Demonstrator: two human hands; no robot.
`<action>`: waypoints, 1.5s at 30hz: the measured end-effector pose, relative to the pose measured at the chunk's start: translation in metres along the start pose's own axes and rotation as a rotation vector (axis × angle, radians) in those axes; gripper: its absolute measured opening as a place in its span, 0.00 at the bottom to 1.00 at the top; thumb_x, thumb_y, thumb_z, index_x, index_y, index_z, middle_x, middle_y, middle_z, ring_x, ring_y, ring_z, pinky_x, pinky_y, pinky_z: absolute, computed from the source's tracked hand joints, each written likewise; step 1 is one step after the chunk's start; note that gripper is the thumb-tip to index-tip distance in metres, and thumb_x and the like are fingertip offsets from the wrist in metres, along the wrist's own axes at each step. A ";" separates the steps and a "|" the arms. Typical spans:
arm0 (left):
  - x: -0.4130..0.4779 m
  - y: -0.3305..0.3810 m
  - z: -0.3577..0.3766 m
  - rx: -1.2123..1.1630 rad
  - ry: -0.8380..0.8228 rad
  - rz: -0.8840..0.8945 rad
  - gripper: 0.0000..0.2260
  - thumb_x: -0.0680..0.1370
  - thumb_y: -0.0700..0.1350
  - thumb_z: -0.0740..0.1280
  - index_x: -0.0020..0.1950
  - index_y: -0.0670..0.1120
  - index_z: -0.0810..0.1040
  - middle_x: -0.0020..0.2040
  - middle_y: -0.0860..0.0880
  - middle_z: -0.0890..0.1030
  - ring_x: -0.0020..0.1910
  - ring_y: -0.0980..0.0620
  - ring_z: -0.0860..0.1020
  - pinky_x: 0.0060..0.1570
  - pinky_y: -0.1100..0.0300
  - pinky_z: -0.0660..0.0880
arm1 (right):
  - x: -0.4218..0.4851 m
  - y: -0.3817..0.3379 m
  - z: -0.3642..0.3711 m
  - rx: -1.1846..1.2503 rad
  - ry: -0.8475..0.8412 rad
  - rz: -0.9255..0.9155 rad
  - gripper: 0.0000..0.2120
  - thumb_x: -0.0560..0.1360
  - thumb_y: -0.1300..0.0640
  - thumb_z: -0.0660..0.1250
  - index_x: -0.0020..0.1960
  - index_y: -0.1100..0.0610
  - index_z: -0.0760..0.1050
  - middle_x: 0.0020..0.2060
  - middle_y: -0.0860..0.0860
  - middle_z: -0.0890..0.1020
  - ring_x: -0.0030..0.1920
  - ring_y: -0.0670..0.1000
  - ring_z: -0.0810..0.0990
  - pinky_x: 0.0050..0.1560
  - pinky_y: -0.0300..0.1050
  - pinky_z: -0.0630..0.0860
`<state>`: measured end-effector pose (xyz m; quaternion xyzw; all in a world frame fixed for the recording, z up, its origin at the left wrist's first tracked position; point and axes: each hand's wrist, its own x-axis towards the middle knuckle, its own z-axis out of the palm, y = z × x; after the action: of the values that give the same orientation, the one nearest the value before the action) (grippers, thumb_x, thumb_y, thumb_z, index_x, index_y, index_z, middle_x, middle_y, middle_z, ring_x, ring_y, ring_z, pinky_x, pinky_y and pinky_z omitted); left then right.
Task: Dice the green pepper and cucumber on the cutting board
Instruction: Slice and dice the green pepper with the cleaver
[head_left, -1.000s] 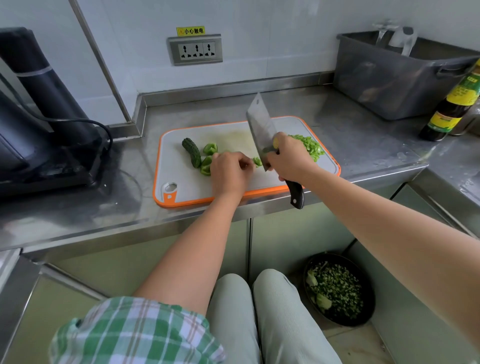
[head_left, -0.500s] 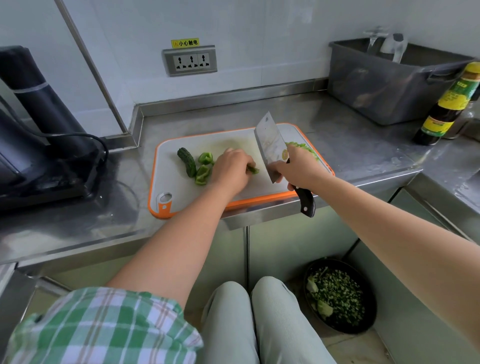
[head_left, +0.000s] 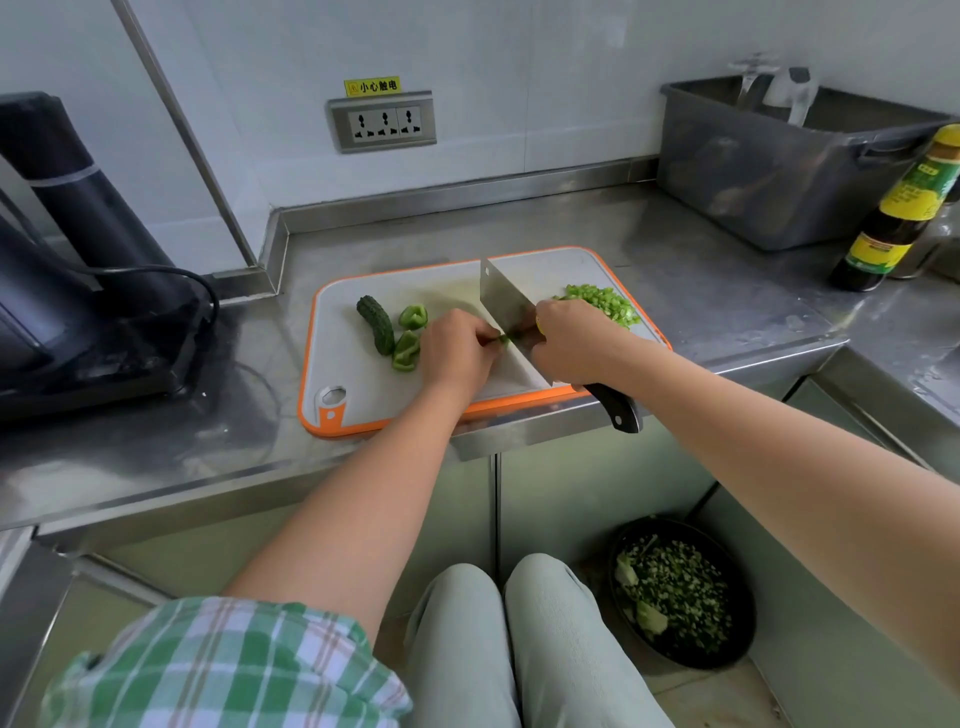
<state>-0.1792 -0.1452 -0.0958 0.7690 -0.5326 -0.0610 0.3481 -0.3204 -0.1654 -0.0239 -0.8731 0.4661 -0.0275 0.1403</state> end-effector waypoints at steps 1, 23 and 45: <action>0.000 0.000 -0.001 -0.002 -0.008 -0.009 0.06 0.73 0.45 0.72 0.48 0.48 0.86 0.46 0.47 0.85 0.47 0.47 0.81 0.43 0.60 0.72 | 0.001 -0.001 0.003 -0.033 -0.001 0.000 0.04 0.75 0.63 0.58 0.49 0.61 0.66 0.43 0.57 0.72 0.38 0.58 0.72 0.32 0.43 0.66; 0.002 0.005 -0.009 -0.111 -0.038 -0.078 0.05 0.70 0.40 0.75 0.45 0.44 0.86 0.44 0.46 0.85 0.45 0.48 0.81 0.42 0.62 0.71 | 0.013 -0.001 0.007 0.081 -0.015 -0.007 0.02 0.75 0.65 0.57 0.47 0.61 0.65 0.41 0.59 0.72 0.26 0.53 0.72 0.22 0.43 0.68; -0.001 0.002 -0.007 -0.057 -0.012 -0.021 0.06 0.72 0.40 0.72 0.46 0.46 0.86 0.45 0.48 0.85 0.46 0.49 0.81 0.40 0.64 0.67 | 0.019 -0.008 0.013 0.242 0.012 0.065 0.04 0.73 0.68 0.57 0.42 0.61 0.64 0.39 0.61 0.77 0.24 0.54 0.74 0.20 0.39 0.67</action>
<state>-0.1776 -0.1419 -0.0896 0.7641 -0.5245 -0.0843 0.3661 -0.3009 -0.1744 -0.0359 -0.8340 0.4884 -0.0841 0.2427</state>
